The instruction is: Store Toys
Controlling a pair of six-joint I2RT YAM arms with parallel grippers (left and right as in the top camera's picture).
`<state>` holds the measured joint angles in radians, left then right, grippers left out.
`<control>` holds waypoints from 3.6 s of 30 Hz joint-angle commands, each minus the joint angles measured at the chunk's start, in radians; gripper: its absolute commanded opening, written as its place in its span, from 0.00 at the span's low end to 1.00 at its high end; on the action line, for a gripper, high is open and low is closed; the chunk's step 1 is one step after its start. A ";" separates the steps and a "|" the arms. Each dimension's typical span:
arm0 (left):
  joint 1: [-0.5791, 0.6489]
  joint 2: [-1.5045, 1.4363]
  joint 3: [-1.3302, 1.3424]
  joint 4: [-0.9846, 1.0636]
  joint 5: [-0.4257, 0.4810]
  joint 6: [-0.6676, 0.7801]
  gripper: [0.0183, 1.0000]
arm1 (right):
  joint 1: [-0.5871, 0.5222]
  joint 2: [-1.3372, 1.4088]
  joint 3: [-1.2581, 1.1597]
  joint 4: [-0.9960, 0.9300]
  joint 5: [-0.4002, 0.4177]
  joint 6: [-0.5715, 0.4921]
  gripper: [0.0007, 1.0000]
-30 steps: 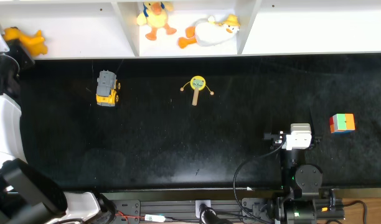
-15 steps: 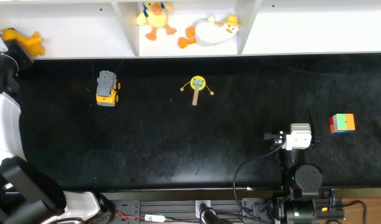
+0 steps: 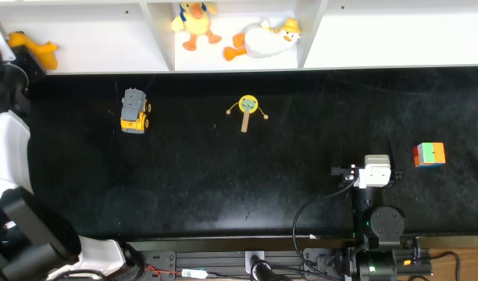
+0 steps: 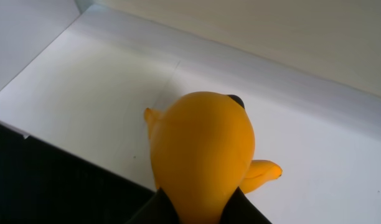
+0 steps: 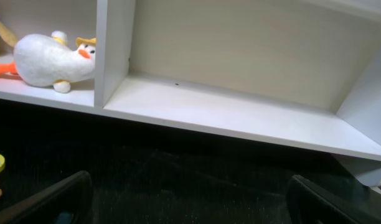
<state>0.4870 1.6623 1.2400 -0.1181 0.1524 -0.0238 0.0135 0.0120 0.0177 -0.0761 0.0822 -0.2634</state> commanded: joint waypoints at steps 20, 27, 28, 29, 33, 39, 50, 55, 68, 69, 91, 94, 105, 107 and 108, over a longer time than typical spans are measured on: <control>-0.028 0.055 0.025 0.064 0.004 -0.030 1.00 | -0.003 -0.007 -0.013 0.005 0.003 -0.003 0.99; -0.028 0.055 0.025 0.063 0.011 -0.030 1.00 | -0.003 -0.007 -0.013 0.005 0.003 -0.003 0.99; -0.028 0.055 0.025 0.063 0.011 -0.030 1.00 | -0.003 -0.007 -0.013 0.005 0.003 -0.003 1.00; -0.028 0.055 0.025 0.062 0.011 -0.030 1.00 | -0.003 -0.007 -0.013 0.005 0.003 -0.003 1.00; -0.028 0.055 0.025 0.061 0.015 -0.030 1.00 | -0.003 -0.007 -0.013 0.005 0.003 -0.003 0.99; -0.028 0.055 0.025 0.062 0.014 -0.030 1.00 | -0.003 -0.007 -0.013 0.005 0.003 -0.003 0.99; 0.008 -0.027 0.023 -0.081 0.019 -0.029 1.00 | -0.003 -0.007 -0.013 0.005 0.003 -0.003 1.00; 0.012 -0.084 0.007 -0.165 0.018 0.024 1.00 | -0.003 -0.007 -0.013 0.005 0.003 -0.003 1.00; -0.137 -0.589 -0.536 -0.226 0.052 0.016 1.00 | -0.003 -0.007 -0.013 0.005 0.003 -0.003 1.00; -0.176 -0.615 -0.554 -0.250 0.043 0.015 1.00 | -0.003 -0.007 -0.013 0.005 0.003 -0.003 0.99; -0.444 -0.314 -0.524 -0.117 -0.146 0.106 1.00 | -0.003 -0.007 -0.013 0.005 0.003 -0.003 0.99; -0.444 -0.266 -0.501 -0.114 -0.146 0.106 1.00 | -0.003 -0.007 -0.013 0.005 0.003 -0.003 0.99; -0.444 -0.204 -0.497 -0.039 -0.127 0.105 0.82 | -0.003 -0.007 -0.013 0.005 0.003 -0.003 1.00; -0.444 -0.203 -0.497 -0.035 -0.120 0.105 0.77 | -0.003 -0.007 -0.013 0.005 0.003 -0.003 1.00; -0.444 -0.203 -0.497 -0.035 -0.119 0.104 0.76 | -0.003 -0.007 -0.013 0.005 0.003 -0.003 1.00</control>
<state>0.0471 1.4544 0.7155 -0.1585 0.0147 0.0776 0.0135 0.0120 0.0177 -0.0753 0.0826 -0.2630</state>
